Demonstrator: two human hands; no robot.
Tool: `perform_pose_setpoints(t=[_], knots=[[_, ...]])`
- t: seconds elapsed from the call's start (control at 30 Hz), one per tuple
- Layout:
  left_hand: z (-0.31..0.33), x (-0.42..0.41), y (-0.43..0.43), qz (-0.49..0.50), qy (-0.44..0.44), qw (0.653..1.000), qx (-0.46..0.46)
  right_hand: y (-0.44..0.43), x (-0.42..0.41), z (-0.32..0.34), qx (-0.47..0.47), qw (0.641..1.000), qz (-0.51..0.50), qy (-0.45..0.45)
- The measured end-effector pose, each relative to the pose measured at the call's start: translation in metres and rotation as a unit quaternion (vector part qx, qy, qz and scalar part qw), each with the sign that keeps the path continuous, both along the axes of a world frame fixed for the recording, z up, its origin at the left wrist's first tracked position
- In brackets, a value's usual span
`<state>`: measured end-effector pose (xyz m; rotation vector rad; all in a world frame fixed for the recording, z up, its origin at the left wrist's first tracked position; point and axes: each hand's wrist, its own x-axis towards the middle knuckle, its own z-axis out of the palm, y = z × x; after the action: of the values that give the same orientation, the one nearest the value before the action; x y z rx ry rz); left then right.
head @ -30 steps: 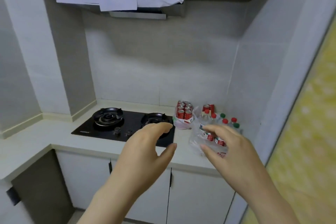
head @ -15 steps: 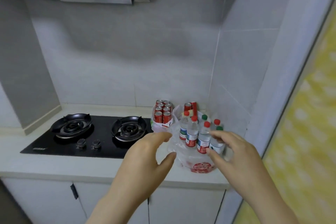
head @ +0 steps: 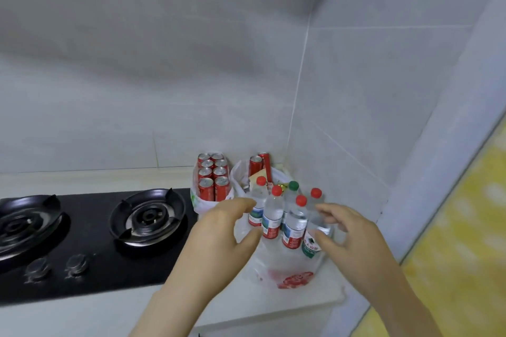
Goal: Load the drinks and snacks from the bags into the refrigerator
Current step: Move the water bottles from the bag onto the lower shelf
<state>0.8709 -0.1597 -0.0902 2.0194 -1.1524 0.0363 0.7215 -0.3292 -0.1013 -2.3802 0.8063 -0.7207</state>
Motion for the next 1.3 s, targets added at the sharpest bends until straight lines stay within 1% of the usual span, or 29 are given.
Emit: perform_pose_setpoints(t=[0.23,0.53,0.63,0.73,0.97,1.07,1.17,1.3], knots=[[-0.023,0.044,-0.043,-0.049,0.028,0.998,0.030,-0.032,0.036,-0.020,0.031,0.999,-0.041,0.000],[-0.055,0.088,-0.123,-0.034,0.050,0.995,0.077,-0.105,0.084,-0.054,0.091,0.993,-0.037,0.059],[-0.067,0.101,-0.152,-0.021,0.050,0.994,0.098,-0.131,0.102,-0.066,0.090,0.992,-0.022,0.087],[-0.081,0.111,-0.177,-0.012,0.057,0.992,0.113,-0.153,0.117,-0.078,0.097,0.991,-0.019,0.094],[-0.110,0.129,-0.219,-0.005,0.077,0.988,0.135,-0.174,0.137,-0.098,0.085,0.986,-0.012,0.143],[-0.118,0.136,-0.233,-0.014,0.073,0.986,0.152,-0.179,0.143,-0.102,0.079,0.984,-0.014,0.159],[-0.125,0.140,-0.244,-0.037,0.065,0.983,0.167,-0.179,0.149,-0.105,0.076,0.976,-0.024,0.201],[-0.133,0.146,-0.258,-0.057,0.019,0.981,0.186,-0.179,0.156,-0.111,0.065,0.972,-0.036,0.221]])
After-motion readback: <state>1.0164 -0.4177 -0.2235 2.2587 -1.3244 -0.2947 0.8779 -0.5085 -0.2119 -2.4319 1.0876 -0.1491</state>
